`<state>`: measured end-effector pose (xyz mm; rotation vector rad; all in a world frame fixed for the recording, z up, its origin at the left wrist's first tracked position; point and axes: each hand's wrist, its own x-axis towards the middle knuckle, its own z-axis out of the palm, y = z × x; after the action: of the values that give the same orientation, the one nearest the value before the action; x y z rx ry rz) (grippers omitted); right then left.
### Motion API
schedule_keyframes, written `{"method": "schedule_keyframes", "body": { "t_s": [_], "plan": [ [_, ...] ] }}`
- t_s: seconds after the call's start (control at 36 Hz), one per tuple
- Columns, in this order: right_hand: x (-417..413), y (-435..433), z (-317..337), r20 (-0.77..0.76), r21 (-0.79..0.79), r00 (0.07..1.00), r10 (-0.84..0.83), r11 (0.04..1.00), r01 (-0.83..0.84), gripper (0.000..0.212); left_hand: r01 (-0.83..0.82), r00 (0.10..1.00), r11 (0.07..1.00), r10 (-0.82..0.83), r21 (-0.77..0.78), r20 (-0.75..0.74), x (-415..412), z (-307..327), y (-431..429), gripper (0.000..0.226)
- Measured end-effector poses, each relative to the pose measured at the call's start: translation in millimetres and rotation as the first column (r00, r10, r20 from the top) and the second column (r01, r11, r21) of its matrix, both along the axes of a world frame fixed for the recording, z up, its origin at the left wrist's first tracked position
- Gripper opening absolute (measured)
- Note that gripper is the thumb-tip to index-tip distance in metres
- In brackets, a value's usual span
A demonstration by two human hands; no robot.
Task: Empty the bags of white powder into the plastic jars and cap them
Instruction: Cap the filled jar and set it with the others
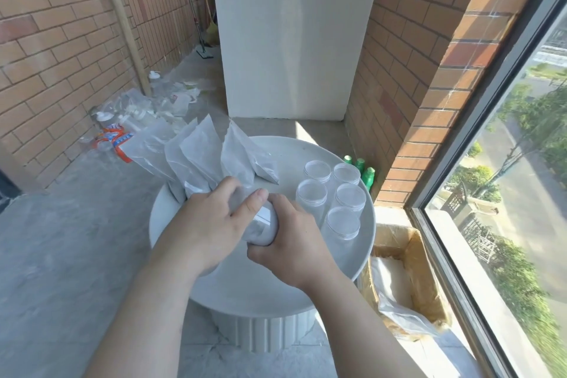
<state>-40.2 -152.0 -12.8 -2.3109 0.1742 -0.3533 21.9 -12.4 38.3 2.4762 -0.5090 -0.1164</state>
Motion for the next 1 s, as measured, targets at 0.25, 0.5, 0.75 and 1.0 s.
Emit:
{"method": "schedule_keyframes", "body": {
  "t_s": [0.25,0.5,0.75,1.0],
  "plan": [
    [0.1,-5.2,2.2,-0.041,0.081,0.999,-0.028,0.996,0.031,0.049,0.118,0.993,0.993,-0.118,-0.001,-0.010,5.0,-2.6,-4.4,0.053],
    [-0.8,-9.4,7.0,-0.086,0.116,0.996,-0.021,0.993,0.031,0.042,0.287,0.946,0.917,-0.316,-0.276,-0.070,9.3,-0.6,-0.5,0.032],
    [-1.3,-9.4,10.1,-0.094,0.098,0.995,-0.034,0.994,0.044,0.041,0.055,0.995,0.840,-0.088,-0.540,-0.037,1.0,2.9,-11.8,0.042],
    [-2.9,-10.3,11.4,-0.098,0.123,0.995,-0.031,0.991,0.043,0.043,0.069,0.996,0.914,-0.041,-0.400,0.078,0.3,-0.1,-10.4,0.028]
  ]
}}
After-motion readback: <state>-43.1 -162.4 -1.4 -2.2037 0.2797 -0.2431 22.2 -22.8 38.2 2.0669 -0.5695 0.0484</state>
